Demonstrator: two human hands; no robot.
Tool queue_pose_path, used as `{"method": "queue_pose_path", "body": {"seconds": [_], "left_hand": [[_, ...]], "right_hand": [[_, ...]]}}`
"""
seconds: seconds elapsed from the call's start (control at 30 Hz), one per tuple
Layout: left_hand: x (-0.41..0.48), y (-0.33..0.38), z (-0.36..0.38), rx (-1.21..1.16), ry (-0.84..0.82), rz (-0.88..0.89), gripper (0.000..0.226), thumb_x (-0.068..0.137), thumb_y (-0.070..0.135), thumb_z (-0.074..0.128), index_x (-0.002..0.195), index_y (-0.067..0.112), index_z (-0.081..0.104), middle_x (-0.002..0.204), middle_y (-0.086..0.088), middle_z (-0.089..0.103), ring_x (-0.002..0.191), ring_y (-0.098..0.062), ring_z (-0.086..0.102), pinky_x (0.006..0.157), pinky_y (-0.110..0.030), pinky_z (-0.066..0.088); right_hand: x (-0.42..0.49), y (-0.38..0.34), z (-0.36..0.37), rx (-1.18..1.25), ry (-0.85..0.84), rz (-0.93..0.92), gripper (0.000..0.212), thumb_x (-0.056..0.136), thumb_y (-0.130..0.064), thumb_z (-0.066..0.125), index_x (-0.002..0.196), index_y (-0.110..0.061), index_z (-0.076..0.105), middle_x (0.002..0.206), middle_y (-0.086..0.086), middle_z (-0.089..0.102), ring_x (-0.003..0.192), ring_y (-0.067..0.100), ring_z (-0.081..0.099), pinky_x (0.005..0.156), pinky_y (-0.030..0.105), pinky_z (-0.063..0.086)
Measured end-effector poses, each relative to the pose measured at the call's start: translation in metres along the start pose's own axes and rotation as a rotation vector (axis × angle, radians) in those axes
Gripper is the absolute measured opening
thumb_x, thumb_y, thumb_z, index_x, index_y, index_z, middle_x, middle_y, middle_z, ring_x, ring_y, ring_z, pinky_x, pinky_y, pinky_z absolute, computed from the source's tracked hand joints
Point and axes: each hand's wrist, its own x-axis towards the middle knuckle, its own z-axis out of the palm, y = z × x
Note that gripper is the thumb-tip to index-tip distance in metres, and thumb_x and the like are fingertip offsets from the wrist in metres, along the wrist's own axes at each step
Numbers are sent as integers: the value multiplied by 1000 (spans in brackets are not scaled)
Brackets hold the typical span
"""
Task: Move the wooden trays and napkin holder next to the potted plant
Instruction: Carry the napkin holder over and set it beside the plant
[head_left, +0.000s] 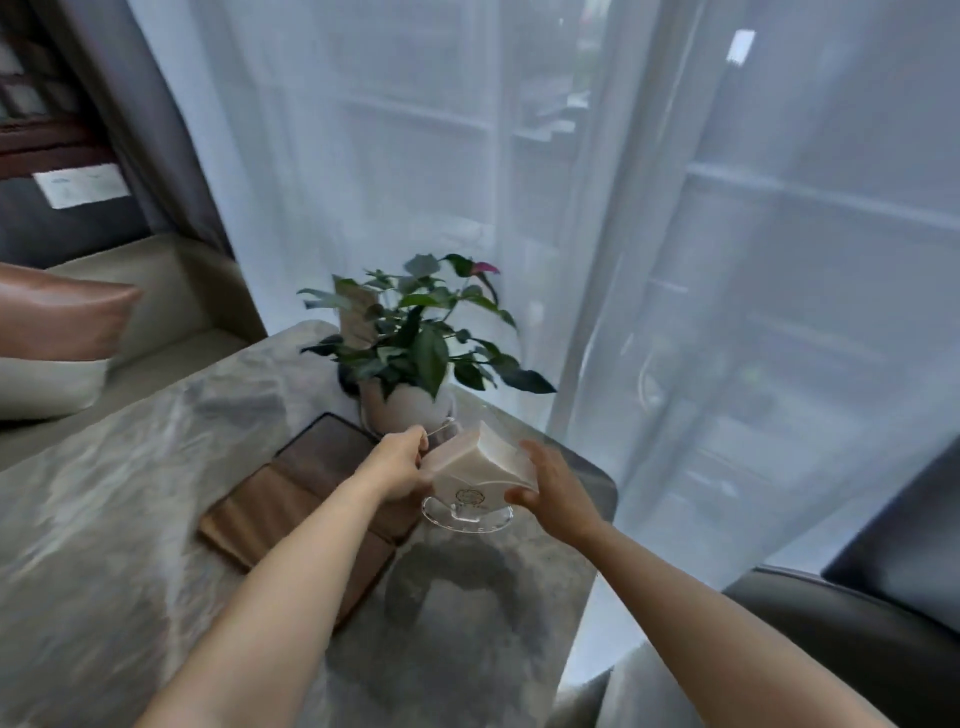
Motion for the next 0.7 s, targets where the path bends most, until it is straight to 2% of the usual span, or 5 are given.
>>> {"method": "queue_pose_path", "body": {"seconds": [0.1, 0.23, 0.37, 0.5, 0.7], "left_hand": [[31, 27, 18, 4, -55, 3, 36, 71, 12, 76, 93, 13, 47, 100, -8, 60, 88, -23, 53, 75, -29, 42], [65, 59, 36, 18, -110, -22, 59, 72, 10, 77, 121, 6, 46, 122, -18, 57, 111, -33, 56, 92, -41, 48], [95, 85, 51, 66, -134, -10, 62, 75, 9, 75, 128, 5, 44, 130, -17, 54, 115, -32, 56, 92, -37, 48], [116, 102, 62, 103, -154, -15, 65, 77, 10, 74, 134, 5, 42, 137, -16, 50, 124, -30, 49, 102, -35, 42], [138, 116, 68, 67, -197, -40, 62, 80, 8, 71, 133, 8, 40, 140, -13, 45, 127, -28, 46, 105, -35, 40]], "right_hand": [[12, 31, -17, 6, 18, 56, 65, 82, -23, 66, 138, -15, 33, 137, 11, 44, 123, 27, 46, 103, 37, 38], [29, 63, -35, 45, 46, 125, 63, 81, -19, 65, 136, -16, 34, 130, 12, 45, 115, 28, 50, 96, 38, 43], [43, 87, -47, 73, 73, 170, 61, 82, -17, 64, 135, -15, 34, 128, 13, 45, 112, 29, 51, 91, 37, 43], [53, 104, -56, 89, 76, 203, 62, 82, -18, 64, 136, -14, 33, 129, 14, 45, 112, 29, 51, 91, 35, 42], [61, 117, -65, 115, 91, 243, 66, 82, -21, 65, 138, -13, 30, 132, 13, 44, 116, 29, 49, 95, 36, 42]]}}
